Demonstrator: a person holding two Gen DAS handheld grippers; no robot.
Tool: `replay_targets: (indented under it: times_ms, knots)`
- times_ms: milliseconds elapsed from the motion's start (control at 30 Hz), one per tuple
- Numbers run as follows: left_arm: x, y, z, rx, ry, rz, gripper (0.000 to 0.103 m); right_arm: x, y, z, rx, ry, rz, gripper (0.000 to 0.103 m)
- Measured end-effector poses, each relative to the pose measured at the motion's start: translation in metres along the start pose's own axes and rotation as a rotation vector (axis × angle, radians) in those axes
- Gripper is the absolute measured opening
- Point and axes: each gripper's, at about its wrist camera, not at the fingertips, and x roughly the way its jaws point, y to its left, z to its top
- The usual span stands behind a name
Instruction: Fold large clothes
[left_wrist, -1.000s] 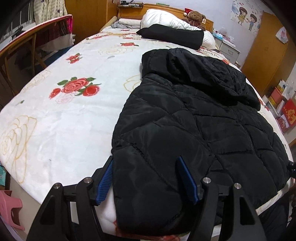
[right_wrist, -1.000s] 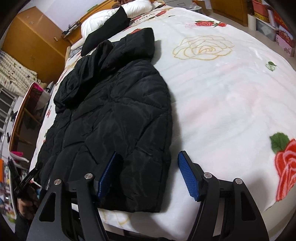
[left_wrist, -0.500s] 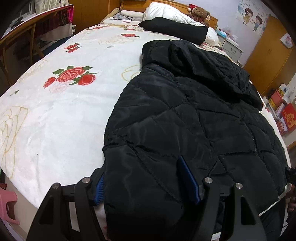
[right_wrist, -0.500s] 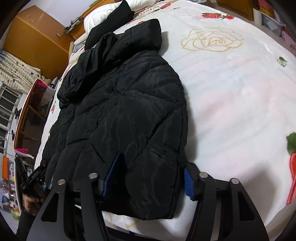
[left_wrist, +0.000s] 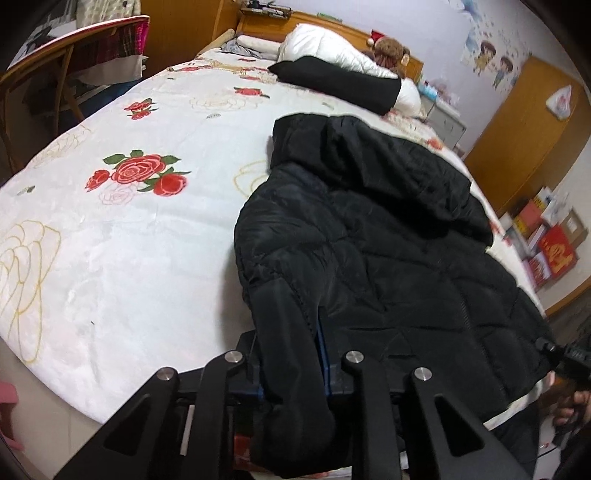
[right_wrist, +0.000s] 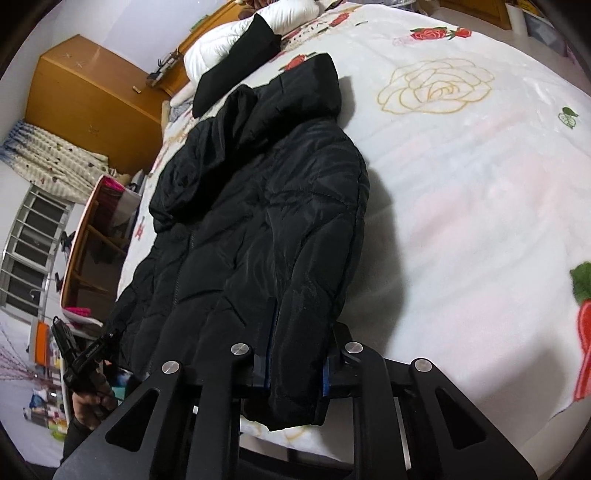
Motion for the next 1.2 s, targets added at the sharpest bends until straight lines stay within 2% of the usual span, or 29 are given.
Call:
replay_targets:
  times_ms: [333, 533, 667, 833, 1033, 1200]
  knots:
    - [0.0, 0.001, 0.001, -0.01, -0.013, -0.03, 0.02, 0.008, -0.009, 0.001, 0.018, 0.036, 0.018, 0.02]
    - [0.004, -0.001, -0.002, 0.003, -0.003, -0.017, 0.02, 0.014, -0.004, -0.006, -0.017, 0.037, -0.065, 0.028]
    - [0.006, 0.0, -0.003, 0.003, 0.002, -0.01, 0.02, 0.018, 0.014, -0.012, -0.098, 0.013, -0.167, 0.029]
    - [0.006, -0.002, -0.005, 0.013, 0.006, 0.001, 0.02, 0.02, 0.022, -0.015, -0.104, 0.0, -0.226, 0.025]
    - [0.007, -0.002, -0.007, 0.02, 0.018, 0.009, 0.021, 0.022, 0.015, -0.013, -0.068, 0.021, -0.219, 0.025]
    - [-0.007, -0.009, 0.0, 0.033, -0.02, -0.011, 0.02, 0.004, 0.026, -0.013, -0.082, -0.049, -0.204, 0.018]
